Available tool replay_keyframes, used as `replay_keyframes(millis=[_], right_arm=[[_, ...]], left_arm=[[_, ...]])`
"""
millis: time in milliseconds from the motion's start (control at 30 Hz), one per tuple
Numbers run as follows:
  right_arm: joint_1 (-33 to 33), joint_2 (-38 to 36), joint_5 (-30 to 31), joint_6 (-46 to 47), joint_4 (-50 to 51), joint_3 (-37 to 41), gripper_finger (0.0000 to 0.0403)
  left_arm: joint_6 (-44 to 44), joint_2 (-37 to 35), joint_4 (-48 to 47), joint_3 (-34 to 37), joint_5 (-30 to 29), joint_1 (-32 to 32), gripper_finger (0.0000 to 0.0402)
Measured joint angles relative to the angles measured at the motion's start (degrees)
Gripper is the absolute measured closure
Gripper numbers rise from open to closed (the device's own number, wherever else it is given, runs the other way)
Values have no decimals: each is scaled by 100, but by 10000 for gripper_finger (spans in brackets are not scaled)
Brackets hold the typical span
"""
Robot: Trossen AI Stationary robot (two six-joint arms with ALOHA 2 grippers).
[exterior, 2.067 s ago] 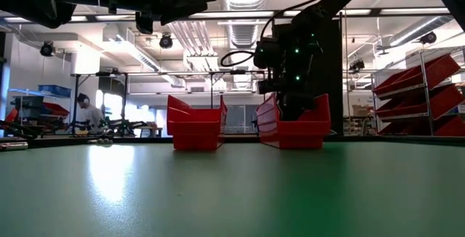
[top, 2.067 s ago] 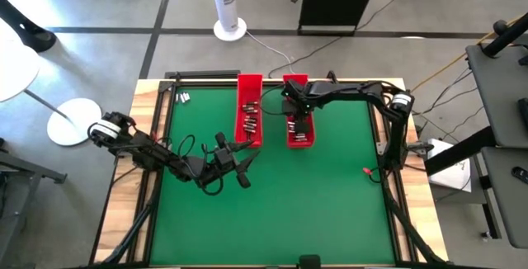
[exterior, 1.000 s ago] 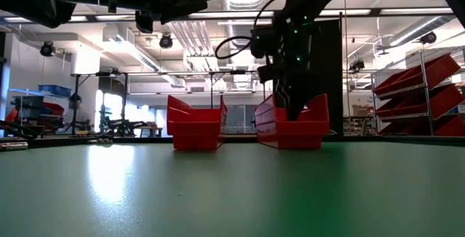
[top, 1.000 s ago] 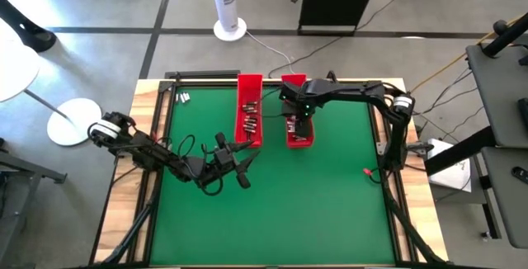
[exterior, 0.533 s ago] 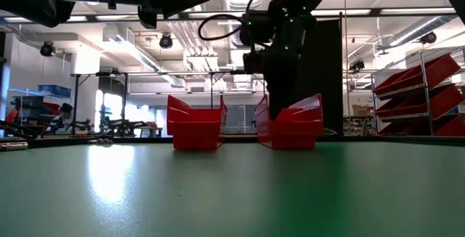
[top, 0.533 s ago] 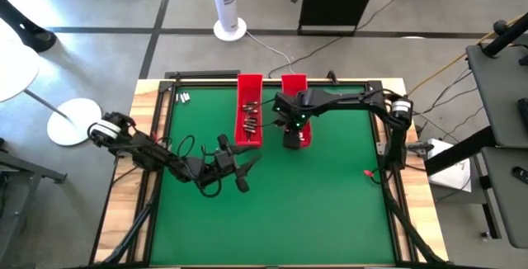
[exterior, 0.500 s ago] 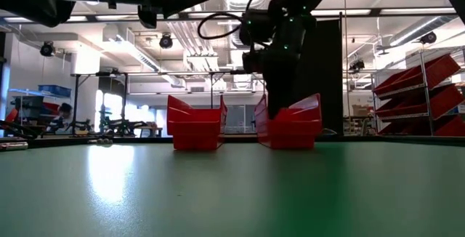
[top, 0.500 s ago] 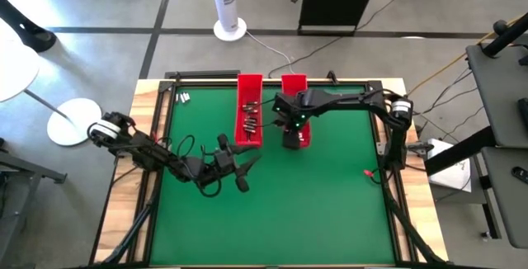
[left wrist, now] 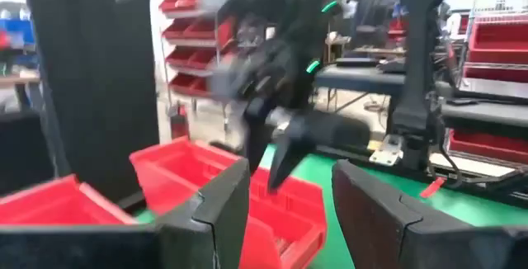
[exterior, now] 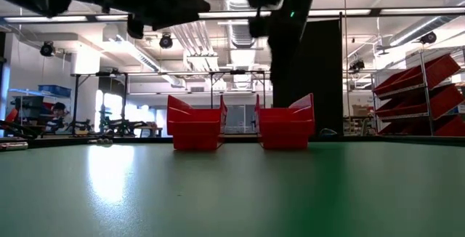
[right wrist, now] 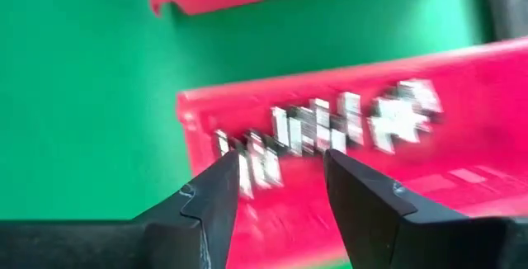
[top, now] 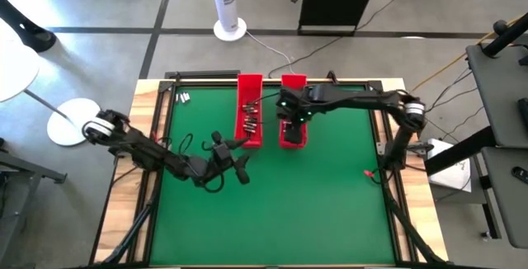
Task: Sort batteries
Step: Put the silver battery into the right red bin
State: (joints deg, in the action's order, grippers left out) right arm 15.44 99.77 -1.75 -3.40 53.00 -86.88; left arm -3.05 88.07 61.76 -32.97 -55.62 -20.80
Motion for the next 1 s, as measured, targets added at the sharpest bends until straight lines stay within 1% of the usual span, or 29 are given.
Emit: replay_keyframes(millis=[100,200,267,300,367,400,467,567,667,733,800,867,1000], right_arm=[[-284,-510,784,78,307,19,237],[-693,-1126,1295,293,415,169,244],[-1019,-1568,1475,447,392,351,248],[-1187,-1801,1543,569,369,457,250],[-1538,-2210,1675,848,310,709,252],[-1705,-2411,1730,980,246,867,253],[-2032,-2783,1847,1224,43,1225,254],[-2485,-3234,1940,1576,-205,1811,253],[-2915,-3499,1988,1892,-295,2386,244],[-3172,-3578,2108,2104,-451,2746,232],[-3386,-3591,2177,2254,-691,3061,217],[-3590,-3588,2198,2347,-1029,3326,202],[-4048,-3587,2198,2546,-1798,3767,177]], left_arm=[[894,-521,-1150,-4,-62,77,247],[2517,-1115,-3074,-4,42,254,247],[3859,-1549,-4697,-46,481,521,247],[4441,-1746,-5659,-155,832,722,247],[5335,-2005,-7594,-543,1666,1145,247],[5590,-2073,-8457,-801,2061,1375,247],[5759,-2079,-9949,-1344,2800,1777,247],[5627,-1871,-11512,-2087,3882,2223,247],[5270,-1531,-12660,-2659,4413,2500,243],[5074,-1296,-13457,-2937,4732,2753,230],[4951,-1086,-13983,-3093,4892,3012,209],[4795,-902,-14308,-3139,5058,3273,185],[4395,-548,-14496,-2969,5541,3684,146]])
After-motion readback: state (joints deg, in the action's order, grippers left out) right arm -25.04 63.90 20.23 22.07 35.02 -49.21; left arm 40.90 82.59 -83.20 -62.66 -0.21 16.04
